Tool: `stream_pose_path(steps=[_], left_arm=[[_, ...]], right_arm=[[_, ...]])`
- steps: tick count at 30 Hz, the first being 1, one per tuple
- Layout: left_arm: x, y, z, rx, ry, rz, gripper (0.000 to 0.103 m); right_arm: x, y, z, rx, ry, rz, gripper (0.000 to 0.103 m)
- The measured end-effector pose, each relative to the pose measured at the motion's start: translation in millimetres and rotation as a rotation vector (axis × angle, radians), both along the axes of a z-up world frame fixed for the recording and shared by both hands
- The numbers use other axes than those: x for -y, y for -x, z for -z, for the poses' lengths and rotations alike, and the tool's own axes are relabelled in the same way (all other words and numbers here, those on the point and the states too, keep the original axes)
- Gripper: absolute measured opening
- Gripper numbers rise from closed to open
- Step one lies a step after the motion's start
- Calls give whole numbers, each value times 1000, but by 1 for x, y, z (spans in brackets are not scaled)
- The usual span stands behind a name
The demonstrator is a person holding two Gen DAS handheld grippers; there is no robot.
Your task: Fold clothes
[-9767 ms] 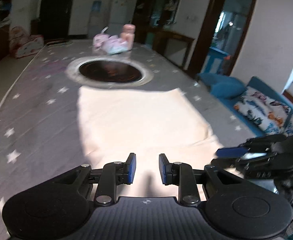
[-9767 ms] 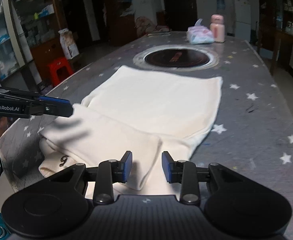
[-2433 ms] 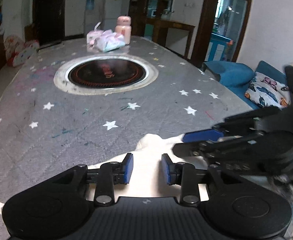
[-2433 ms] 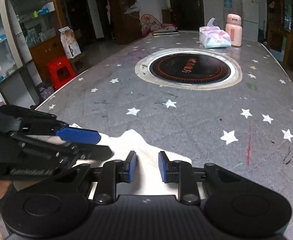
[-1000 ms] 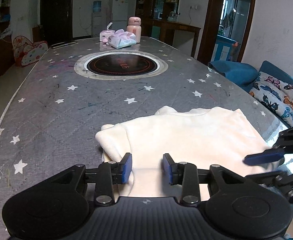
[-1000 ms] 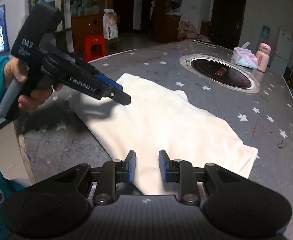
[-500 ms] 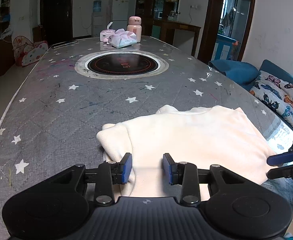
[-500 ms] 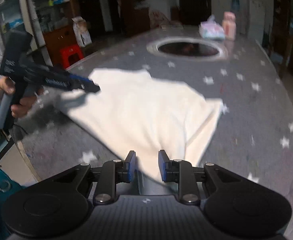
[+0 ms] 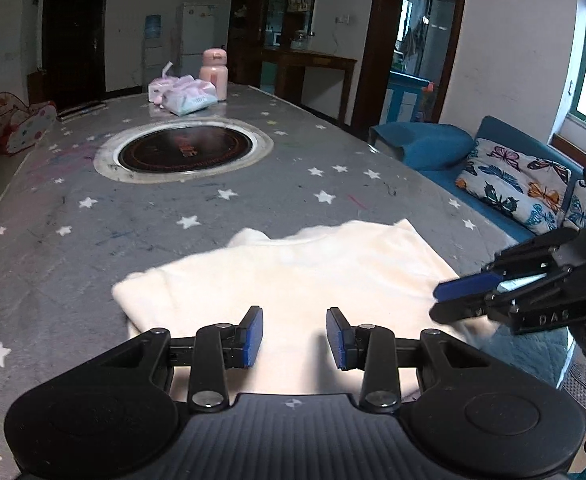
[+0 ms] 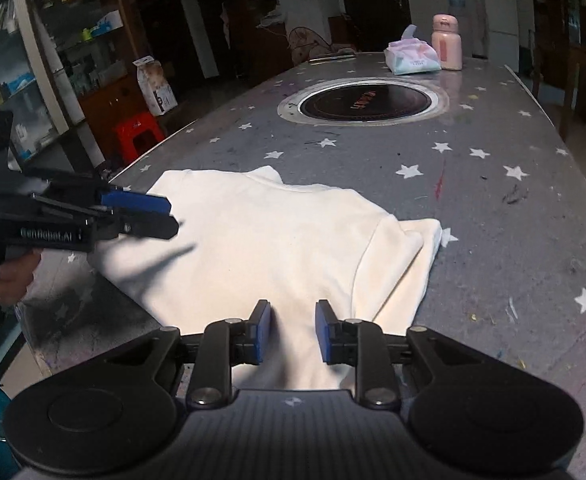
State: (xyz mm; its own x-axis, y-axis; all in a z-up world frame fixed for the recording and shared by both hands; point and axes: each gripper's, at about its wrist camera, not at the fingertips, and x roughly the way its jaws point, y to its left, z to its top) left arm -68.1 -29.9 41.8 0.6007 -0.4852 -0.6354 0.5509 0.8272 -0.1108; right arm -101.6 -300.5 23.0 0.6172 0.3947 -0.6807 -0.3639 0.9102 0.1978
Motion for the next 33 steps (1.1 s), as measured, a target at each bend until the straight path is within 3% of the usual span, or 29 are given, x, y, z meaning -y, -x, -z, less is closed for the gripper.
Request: stream_pose_path(steps=[6,8,11,12,21,25,30,33], left_arm=[[12,8,9,-14,-6,22,61],[13,10,13,-27,-13,16,71],[11,16,15,-20,-15,20,81],[11,17,16,-24,-10,22,90],[12,25,18,-25,9,23,103],[2,27,14,-31,20,-3,103],[-11,29,13,-39,39,-44,103],[-17,30,16,-48,31,-66,103]], right_arm=[[-4,-12,-6,43,8,30,26],[-5,-23,0,27,-10,42,32],[-6,-30,7,19,-26,47,33],[-7,-30,6,21,-23,47,33],[-4,-53,5,31,-3,78,50],[-1,-59,6,22,-2,89,54],[-14,-58,-3,50,36,66,69],[-25,-66,-1,47,40,42,69]])
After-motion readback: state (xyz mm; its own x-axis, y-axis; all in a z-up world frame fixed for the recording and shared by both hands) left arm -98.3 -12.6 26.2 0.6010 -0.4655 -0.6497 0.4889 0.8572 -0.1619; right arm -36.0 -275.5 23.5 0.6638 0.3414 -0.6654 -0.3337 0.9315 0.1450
